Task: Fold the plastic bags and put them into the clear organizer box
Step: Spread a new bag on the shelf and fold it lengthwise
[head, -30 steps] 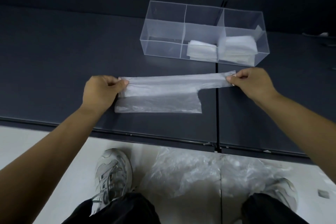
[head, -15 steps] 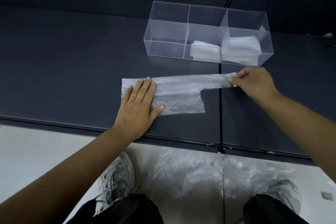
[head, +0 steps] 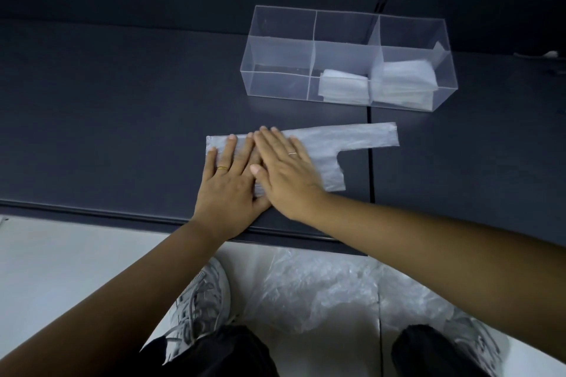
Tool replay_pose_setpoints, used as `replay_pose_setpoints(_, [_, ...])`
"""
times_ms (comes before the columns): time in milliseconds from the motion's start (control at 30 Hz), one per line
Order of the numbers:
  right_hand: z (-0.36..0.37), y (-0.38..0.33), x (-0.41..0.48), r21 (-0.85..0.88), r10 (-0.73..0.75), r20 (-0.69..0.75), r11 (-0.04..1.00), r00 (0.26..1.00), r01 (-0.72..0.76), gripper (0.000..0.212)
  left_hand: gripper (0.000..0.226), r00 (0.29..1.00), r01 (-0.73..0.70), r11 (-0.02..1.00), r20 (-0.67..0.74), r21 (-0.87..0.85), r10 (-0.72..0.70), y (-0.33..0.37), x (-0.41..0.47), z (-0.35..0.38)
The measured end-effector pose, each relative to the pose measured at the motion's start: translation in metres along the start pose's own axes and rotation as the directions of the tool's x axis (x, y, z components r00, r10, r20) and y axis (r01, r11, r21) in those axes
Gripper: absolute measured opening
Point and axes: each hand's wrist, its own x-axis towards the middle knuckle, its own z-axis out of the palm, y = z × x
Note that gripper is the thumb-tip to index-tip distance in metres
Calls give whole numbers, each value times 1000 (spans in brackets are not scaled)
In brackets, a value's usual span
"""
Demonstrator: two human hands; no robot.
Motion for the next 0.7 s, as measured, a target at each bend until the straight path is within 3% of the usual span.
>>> replay_pose_setpoints(167, [-6,51,-16,-162,82,45,984,996,-73,64,106,1000,23,1000,-16,-1,-23,-8,-4,-5])
replay_pose_setpoints(500, [-36,121,-44,-224,278,5,936,960,-270,66,122,995,92,996,24,-1,-92,-54,-13,-10])
replay_pose_setpoints(600, [-46,128,-54,-202,350,-72,912,934,-357,63,121,993,117,992,22,-47,-116,-52,-13,-13])
replay_pose_setpoints(633, [-49,125,-59,-168,322,-137,924,937,-342,61,120,992,126,989,-2,-71,-127,-50,-14,-15])
replay_pose_setpoints(700, [-54,113,-71,-80,156,-235,981,959,-179,53,112,992,82,993,-86,-87,-89,-41,-16,-18])
